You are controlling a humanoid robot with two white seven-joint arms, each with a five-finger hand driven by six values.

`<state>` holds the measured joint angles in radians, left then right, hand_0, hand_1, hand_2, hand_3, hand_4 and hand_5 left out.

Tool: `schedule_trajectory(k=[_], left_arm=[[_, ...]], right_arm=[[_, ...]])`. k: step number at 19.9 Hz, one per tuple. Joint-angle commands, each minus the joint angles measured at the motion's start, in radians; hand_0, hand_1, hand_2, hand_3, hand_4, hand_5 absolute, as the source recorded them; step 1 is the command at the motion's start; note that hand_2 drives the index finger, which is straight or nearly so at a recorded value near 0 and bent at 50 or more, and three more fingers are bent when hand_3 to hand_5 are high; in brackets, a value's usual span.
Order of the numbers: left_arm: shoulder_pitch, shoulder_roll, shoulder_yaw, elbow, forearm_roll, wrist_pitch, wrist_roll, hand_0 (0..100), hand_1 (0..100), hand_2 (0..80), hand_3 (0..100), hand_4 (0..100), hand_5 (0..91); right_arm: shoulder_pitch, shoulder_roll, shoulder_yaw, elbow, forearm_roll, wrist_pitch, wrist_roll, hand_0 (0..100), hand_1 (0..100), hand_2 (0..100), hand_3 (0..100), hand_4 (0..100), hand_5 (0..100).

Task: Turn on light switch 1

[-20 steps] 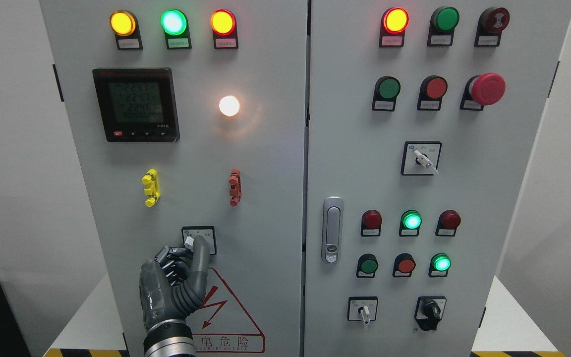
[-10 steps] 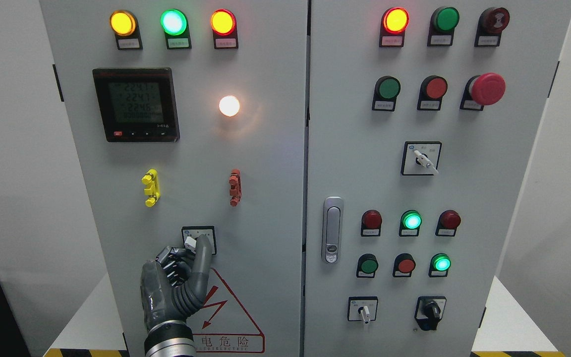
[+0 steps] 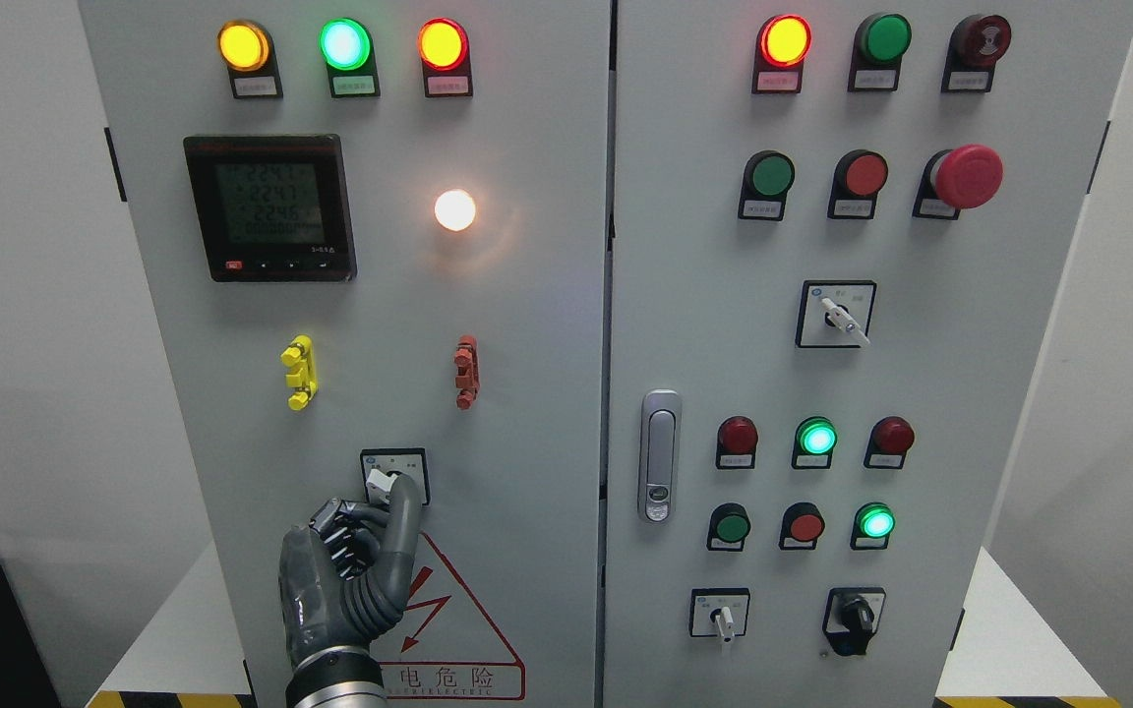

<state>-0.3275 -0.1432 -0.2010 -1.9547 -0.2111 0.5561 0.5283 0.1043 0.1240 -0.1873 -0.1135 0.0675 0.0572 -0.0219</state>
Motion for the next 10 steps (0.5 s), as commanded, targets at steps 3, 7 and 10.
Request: schedule_trajectory(k=[3,7,10], left_arm=[[0.051,0.008,-0.02,-0.003,0.001,-0.096,-0.01,16,39,68.4,100,99,88.3],[0.099,0.016,-0.026,-0.013,0.001,-0.136,-0.01,11,39,69.1,100,100,88.3],[0.178,0.025,-0.026,-0.021,0.001,-0.207,-0.013,9,38,69.8,100,100,88.3]], right_arm=[[0.0,0.0,0.0,0.0,0.0,0.0,0.0,0,0,0,0,0,0],[0.0,0.0,0.0,0.0,0.0,0.0,0.0,0,0,0,0,0,0],[0.0,-0.001,0.0,0.0,0.0,0.0,0.0,0,0,0,0,0,0]])
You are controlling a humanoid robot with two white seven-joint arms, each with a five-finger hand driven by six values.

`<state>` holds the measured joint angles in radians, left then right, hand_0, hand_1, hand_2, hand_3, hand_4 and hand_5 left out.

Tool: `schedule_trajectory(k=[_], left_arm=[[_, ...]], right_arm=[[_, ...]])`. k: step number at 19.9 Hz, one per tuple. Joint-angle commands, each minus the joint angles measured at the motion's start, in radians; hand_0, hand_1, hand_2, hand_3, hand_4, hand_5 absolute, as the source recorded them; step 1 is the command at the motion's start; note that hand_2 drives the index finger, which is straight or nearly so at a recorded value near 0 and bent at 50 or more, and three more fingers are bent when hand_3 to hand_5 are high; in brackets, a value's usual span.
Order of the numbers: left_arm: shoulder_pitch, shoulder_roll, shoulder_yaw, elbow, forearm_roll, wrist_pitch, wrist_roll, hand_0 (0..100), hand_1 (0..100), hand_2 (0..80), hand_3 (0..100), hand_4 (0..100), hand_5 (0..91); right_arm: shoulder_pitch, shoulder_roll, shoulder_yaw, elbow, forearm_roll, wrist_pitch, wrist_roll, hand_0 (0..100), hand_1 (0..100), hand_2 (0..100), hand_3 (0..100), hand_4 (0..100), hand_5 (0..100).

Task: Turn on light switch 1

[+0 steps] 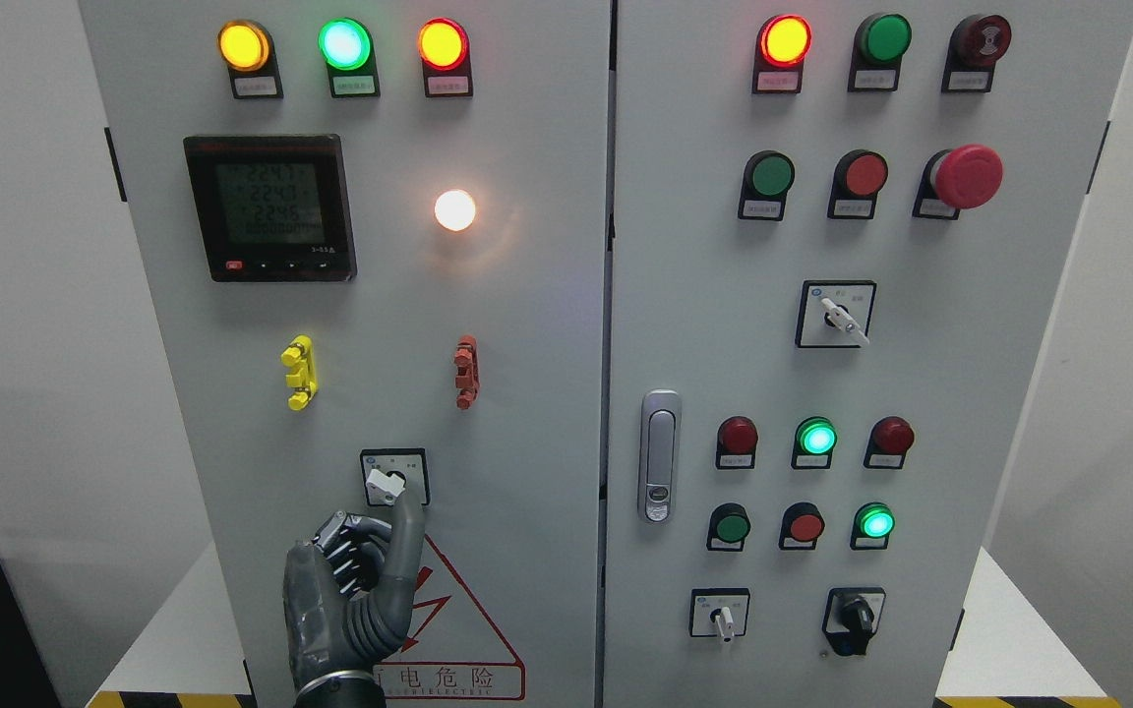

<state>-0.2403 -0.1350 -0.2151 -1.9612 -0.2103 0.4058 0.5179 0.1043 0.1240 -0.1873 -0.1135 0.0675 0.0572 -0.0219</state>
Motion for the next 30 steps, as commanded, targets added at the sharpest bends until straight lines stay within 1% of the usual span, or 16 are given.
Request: schedule_trajectory(k=[1,4,7,10,12,14,16,18,19,20,22,24,25,28,29,30], left_arm=[[0.128,0.023,-0.012,-0.013,0.0,-0.114,-0.009,9,38,69.8,100,100,88.3],[0.292,0.043,0.0,0.005,0.002,-0.35,-0.07,9,37,68.8,100,100,88.0],[0.478,0.089,0.034,0.089,0.017,-0.519,-0.099,9,32,64.2,100,100,85.4],[0.581,0.133,0.105,0.267,0.037,-0.772,-0.15,10,28,59.7,100,100,82.0],[0.614,0.153,0.135,0.414,0.066,-0.869,-0.157,9,26,54.6,100,100,76.9],[0.638,0.167,0.146,0.604,0.129,-0.945,-0.194,9,26,47.9,90,98,71.4],[0.636,0.166,0.148,0.848,0.178,-0.992,-0.255,10,27,39.9,79,86,59.4],[0.624,0.155,0.146,1.099,0.184,-1.041,-0.315,11,27,26.7,62,71,41.6],[0.607,0.147,0.145,1.227,0.184,-1.05,-0.338,12,27,22.5,57,65,36.0],[0.583,0.137,0.14,1.356,0.183,-1.049,-0.363,12,27,16.5,47,55,21.8],[0.518,0.106,0.137,1.598,0.183,-1.035,-0.418,14,27,10.1,39,47,13.5],[0.463,0.092,0.134,1.766,0.175,-0.986,-0.47,13,27,3.9,25,32,0.2],[0.455,0.091,0.131,1.801,0.172,-0.925,-0.496,13,27,2.8,23,30,0.0],[0.454,0.087,0.132,1.808,0.184,-0.658,-0.561,17,26,0.0,15,23,0.0],[0.455,0.087,0.134,1.808,0.183,-0.597,-0.584,20,24,0.0,13,21,0.0],[0.454,0.087,0.131,1.808,0.181,-0.56,-0.587,22,23,0.0,9,17,0.0]], right_arm=[[0.0,0.0,0.0,0.0,0.0,0.0,0.0,0,0,0,0,0,0],[0.0,0.0,-0.001,0.0,0.0,0.0,0.0,0,0,0,0,0,0],[0.0,-0.001,-0.001,0.0,0.0,0.0,0.0,0,0,0,0,0,0],[0.0,-0.001,0.0,0.0,0.0,0.0,0.0,0,0,0,0,0,0],[0.0,0.0,0.0,0.0,0.0,0.0,0.0,0,0,0,0,0,0],[0.0,0.0,-0.001,0.0,0.0,0.0,0.0,0,0,0,0,0,0],[0.0,0.0,0.0,0.0,0.0,0.0,0.0,0,0,0,0,0,0],[0.0,0.0,0.0,0.0,0.0,0.0,0.0,0,0,0,0,0,0],[0.0,0.0,0.0,0.0,0.0,0.0,0.0,0,0,0,0,0,0],[0.0,0.0,0.0,0.0,0.0,0.0,0.0,0,0,0,0,0,0],[0.0,0.0,0.0,0.0,0.0,0.0,0.0,0,0,0,0,0,0],[0.0,-0.001,-0.001,0.0,0.0,0.0,0.0,0,0,0,0,0,0],[0.0,-0.001,0.0,0.0,0.0,0.0,0.0,0,0,0,0,0,0],[0.0,0.0,0.0,0.0,0.0,0.0,0.0,0,0,0,0,0,0],[0.0,-0.001,0.0,0.0,0.0,0.0,0.0,0,0,0,0,0,0],[0.0,0.0,0.0,0.0,0.0,0.0,0.0,0,0,0,0,0,0]])
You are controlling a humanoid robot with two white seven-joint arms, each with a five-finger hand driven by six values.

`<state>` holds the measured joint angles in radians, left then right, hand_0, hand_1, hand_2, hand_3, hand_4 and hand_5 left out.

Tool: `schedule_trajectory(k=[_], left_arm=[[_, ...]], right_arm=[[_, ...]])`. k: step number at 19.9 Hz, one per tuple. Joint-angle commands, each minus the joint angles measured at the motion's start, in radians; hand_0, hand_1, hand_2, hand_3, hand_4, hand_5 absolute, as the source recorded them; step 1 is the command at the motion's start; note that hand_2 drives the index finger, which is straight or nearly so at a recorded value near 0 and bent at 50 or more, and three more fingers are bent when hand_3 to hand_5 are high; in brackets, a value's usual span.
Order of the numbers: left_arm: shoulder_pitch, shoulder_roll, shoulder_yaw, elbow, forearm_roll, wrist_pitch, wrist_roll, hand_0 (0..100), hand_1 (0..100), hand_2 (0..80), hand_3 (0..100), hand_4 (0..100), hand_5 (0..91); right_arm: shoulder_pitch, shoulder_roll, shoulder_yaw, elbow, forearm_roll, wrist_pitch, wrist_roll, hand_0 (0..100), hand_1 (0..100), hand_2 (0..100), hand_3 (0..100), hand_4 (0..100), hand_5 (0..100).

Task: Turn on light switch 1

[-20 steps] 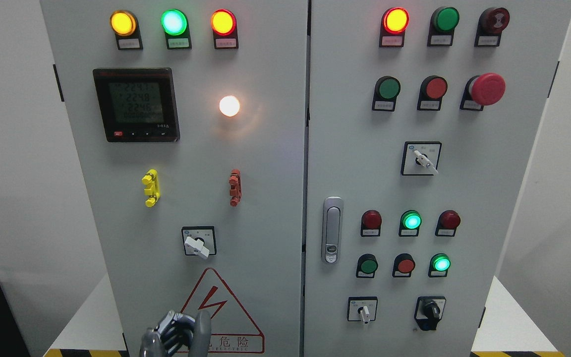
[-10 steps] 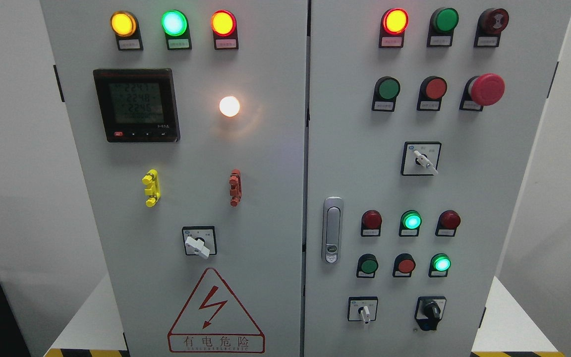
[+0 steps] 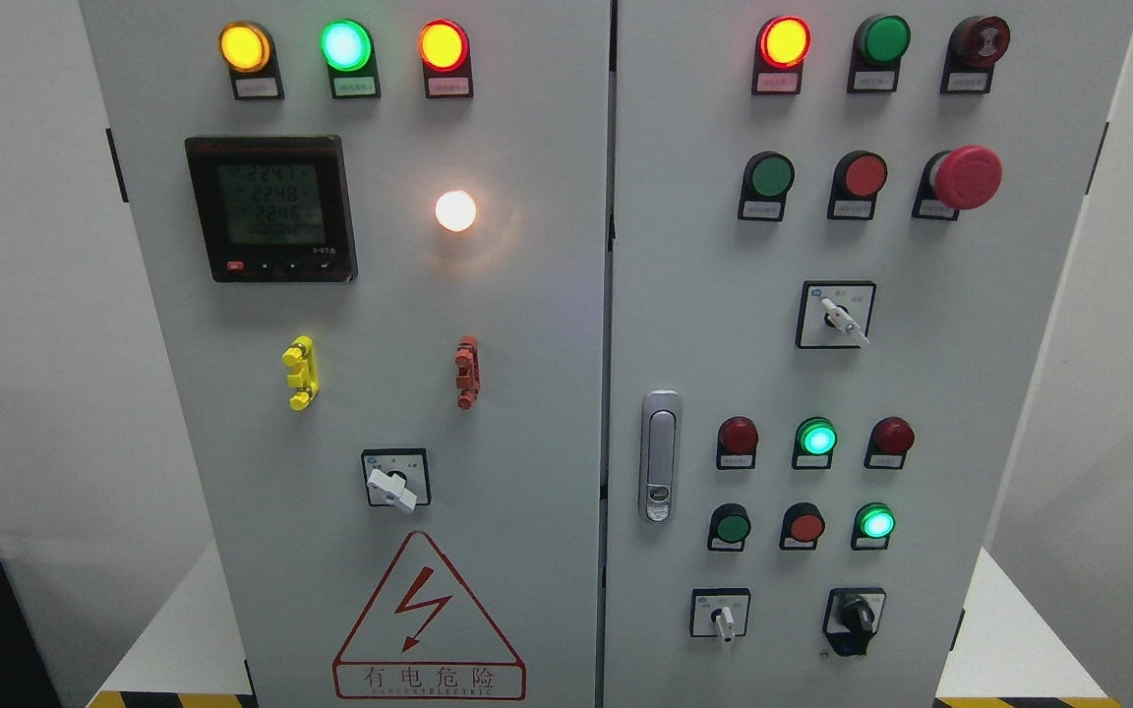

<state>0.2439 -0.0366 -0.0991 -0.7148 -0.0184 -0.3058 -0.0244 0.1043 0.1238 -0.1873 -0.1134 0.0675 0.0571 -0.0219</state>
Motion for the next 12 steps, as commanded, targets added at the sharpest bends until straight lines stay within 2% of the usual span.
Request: schedule_trajectory(k=[1,3,6,12], left_arm=[[-0.031,-0.011,0.015,0.564,-0.014,0.168,-0.043,22,22,0.0,6,15,0.0],[-0.031,-0.011,0.015,0.571,-0.021,0.186,-0.042,23,19,0.0,0,11,0.0],[-0.038,-0.009,0.015,0.569,-0.015,0.263,-0.042,23,13,0.0,0,5,0.0],[-0.054,-0.011,0.018,0.563,-0.009,0.266,-0.012,21,3,0.0,0,0,0.0]], right_arm=[[0.0,0.0,0.0,0.0,0.0,0.0,0.0,0,0,0,0,0,0],[0.0,0.0,0.0,0.0,0.0,0.0,0.0,0,0,0,0,0,0],[0.0,-0.001,0.0,0.0,0.0,0.0,0.0,0,0,0,0,0,0],[0.0,0.0,0.0,0.0,0.0,0.0,0.0,0,0,0,0,0,0]])
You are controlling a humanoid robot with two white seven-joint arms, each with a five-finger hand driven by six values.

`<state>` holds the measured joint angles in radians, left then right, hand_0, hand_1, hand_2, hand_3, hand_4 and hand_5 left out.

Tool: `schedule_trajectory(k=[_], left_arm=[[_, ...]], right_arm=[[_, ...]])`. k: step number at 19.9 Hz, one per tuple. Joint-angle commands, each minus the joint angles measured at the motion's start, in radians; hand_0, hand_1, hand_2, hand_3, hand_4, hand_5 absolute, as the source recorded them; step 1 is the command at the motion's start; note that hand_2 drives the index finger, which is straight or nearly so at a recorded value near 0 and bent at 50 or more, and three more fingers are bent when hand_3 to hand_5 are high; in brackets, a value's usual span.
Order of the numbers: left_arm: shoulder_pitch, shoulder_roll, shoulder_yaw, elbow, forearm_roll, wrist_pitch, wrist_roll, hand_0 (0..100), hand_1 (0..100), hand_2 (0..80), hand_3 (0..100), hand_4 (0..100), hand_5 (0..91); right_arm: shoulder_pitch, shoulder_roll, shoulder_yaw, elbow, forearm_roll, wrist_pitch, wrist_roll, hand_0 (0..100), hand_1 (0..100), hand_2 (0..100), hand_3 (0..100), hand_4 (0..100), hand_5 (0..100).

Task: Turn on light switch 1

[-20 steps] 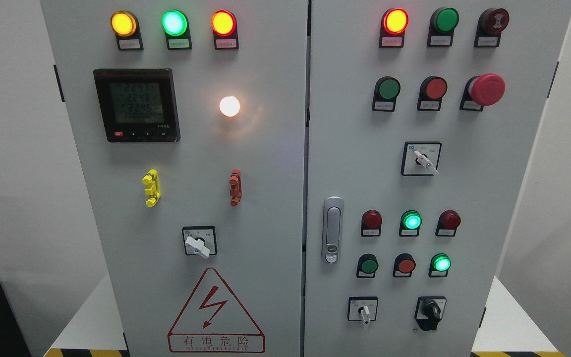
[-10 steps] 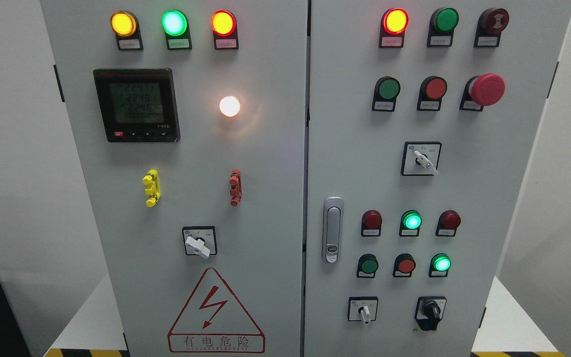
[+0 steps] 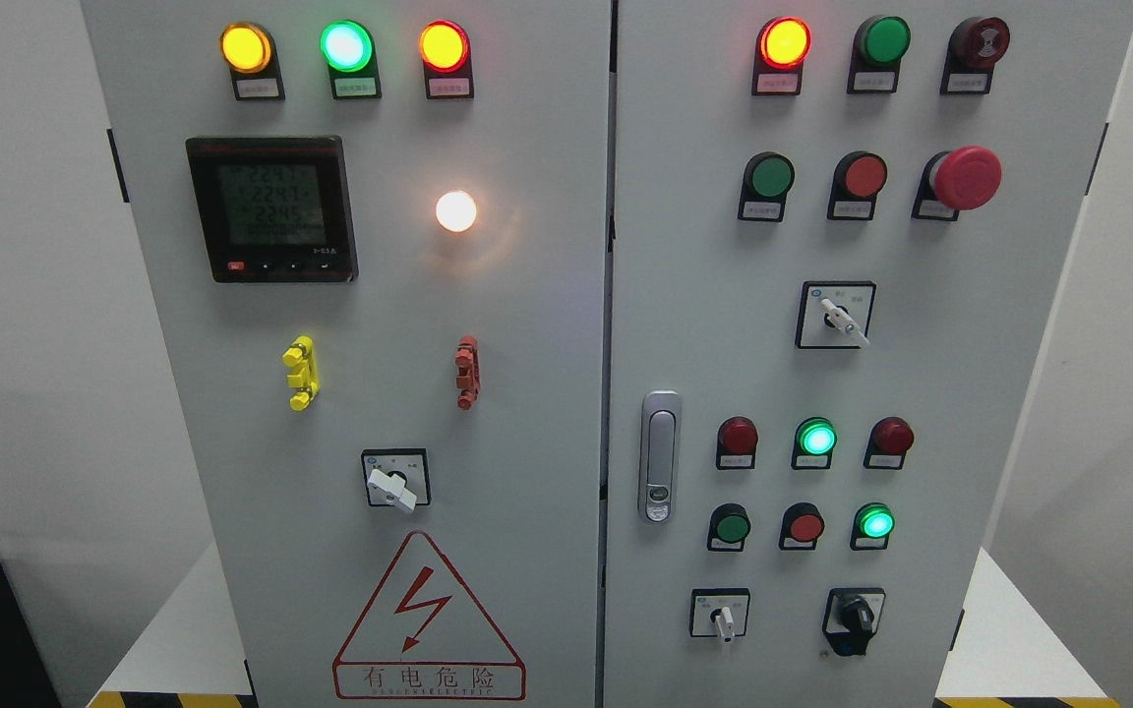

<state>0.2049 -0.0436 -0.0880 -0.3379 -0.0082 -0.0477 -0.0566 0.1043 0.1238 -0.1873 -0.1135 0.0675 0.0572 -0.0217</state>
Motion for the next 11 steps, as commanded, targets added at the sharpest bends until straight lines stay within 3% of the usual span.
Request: schedule_trajectory(k=[1,11], left_arm=[[-0.018,-0.004,0.007,0.185,-0.019,0.006,0.021,21,2,0.0,0,0,0.0],[-0.025,-0.004,0.013,0.185,-0.018,-0.003,0.021,22,0,0.0,0,0,0.0]], right_arm=[[0.0,0.0,0.0,0.0,0.0,0.0,0.0,0,0,0,0,0,0],[0.0,0.0,-0.001,0.0,0.0,0.0,0.0,0,0,0,0,0,0]])
